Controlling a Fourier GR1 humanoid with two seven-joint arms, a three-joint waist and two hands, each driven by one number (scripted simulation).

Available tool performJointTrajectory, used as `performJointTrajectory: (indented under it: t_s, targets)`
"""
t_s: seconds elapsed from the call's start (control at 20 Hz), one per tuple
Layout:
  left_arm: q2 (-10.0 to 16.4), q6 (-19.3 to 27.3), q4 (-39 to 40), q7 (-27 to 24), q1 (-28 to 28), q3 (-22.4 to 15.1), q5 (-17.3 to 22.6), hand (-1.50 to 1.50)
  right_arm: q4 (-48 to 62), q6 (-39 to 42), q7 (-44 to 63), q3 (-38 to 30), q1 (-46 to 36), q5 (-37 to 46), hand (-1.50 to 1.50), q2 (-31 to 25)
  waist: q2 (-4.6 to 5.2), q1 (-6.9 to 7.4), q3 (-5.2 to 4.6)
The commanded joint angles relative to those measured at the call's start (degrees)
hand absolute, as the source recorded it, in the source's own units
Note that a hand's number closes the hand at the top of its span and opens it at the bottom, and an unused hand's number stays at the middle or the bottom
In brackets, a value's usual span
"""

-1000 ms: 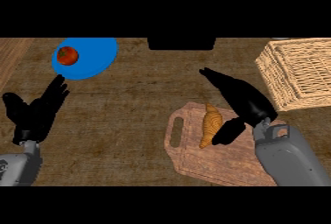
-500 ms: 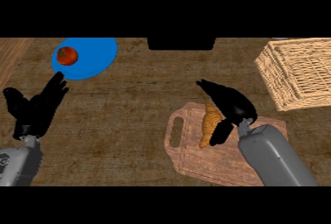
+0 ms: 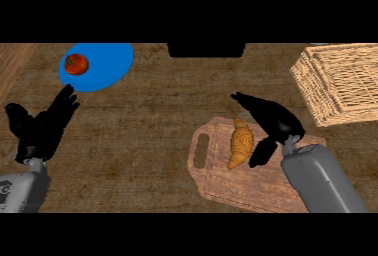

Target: Pick the croissant from the cutting board and place it in the basket

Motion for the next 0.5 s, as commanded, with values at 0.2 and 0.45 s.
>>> performJointTrajectory:
  t_s: [0.2,0.45]
  targets:
    - [-0.6,-0.4,-3.4,5.3,-1.6,1.0,-1.3,0.0,-1.2,2.3,-7.1,-3.7,3.3,-0.9,-1.5,-0.7,-0.02,0.04,0.0]
    - [-2.6,-0.3,1.5,1.2,-3.1,1.5,-3.4,0.0,-2.6,-0.7,-4.8,1.1,6.7,5.4,-1.5,3.4,-0.01,-0.16,-0.01]
